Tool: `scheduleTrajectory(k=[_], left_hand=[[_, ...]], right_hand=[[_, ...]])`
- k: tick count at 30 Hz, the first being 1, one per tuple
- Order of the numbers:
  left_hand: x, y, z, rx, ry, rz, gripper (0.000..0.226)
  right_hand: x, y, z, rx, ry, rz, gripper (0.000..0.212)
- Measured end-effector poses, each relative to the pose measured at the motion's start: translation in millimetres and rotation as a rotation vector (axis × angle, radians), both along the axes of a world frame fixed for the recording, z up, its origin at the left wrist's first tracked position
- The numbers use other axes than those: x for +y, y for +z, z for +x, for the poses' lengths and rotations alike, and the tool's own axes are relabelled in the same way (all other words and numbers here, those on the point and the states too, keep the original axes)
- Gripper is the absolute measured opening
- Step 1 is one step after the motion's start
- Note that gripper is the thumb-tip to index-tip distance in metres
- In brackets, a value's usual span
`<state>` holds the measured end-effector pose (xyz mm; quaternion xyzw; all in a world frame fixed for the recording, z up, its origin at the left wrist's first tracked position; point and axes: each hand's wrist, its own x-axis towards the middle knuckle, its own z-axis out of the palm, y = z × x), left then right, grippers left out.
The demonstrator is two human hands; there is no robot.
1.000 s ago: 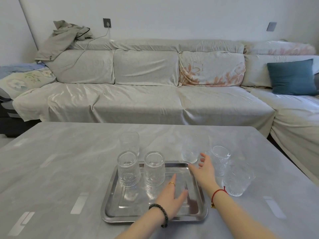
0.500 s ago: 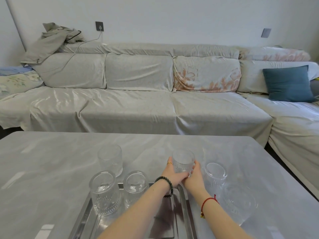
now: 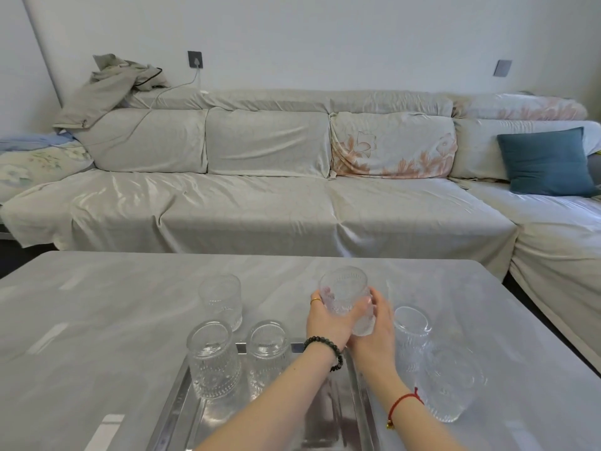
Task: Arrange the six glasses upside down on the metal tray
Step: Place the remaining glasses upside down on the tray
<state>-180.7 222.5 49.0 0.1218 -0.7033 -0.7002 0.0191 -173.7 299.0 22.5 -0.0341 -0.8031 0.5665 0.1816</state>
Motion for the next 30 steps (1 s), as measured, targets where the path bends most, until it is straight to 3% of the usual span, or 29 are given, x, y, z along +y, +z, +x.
scheduleTrajectory(k=[5, 8, 11, 14, 18, 20, 24, 30], left_hand=[[-9, 5, 35, -0.110, -0.064, 0.270, 0.049], [-12, -4, 55, -0.273, -0.138, 0.513, 0.066], [-14, -11, 69, -0.377, -0.206, 0.697, 0.075], [-25, -11, 77, -0.427, -0.271, 0.494, 0.075], [-49, -16, 88, -0.312, -0.339, -0.256, 0.066], [-56, -19, 93, -0.164, -0.379, -0.459, 0.070], [-58, -20, 95, 0.044, -0.428, -0.573, 0.080], [-59, -25, 91, 0.000, -0.422, -0.510, 0.087]], right_hand=[[14, 13, 40, 0.078, 0.143, -0.002, 0.079], [17, 16, 59, -0.001, 0.181, -0.135, 0.080], [14, 17, 67, -0.021, 0.135, -0.118, 0.077], [9, 22, 67, -0.035, 0.102, -0.054, 0.076], [4, 30, 55, -0.072, 0.128, 0.054, 0.080], [-1, 31, 49, -0.099, 0.166, 0.139, 0.085], [-15, 25, 41, -0.135, 0.235, 0.281, 0.089], [-24, 6, 42, -0.179, 0.243, 0.325, 0.091]])
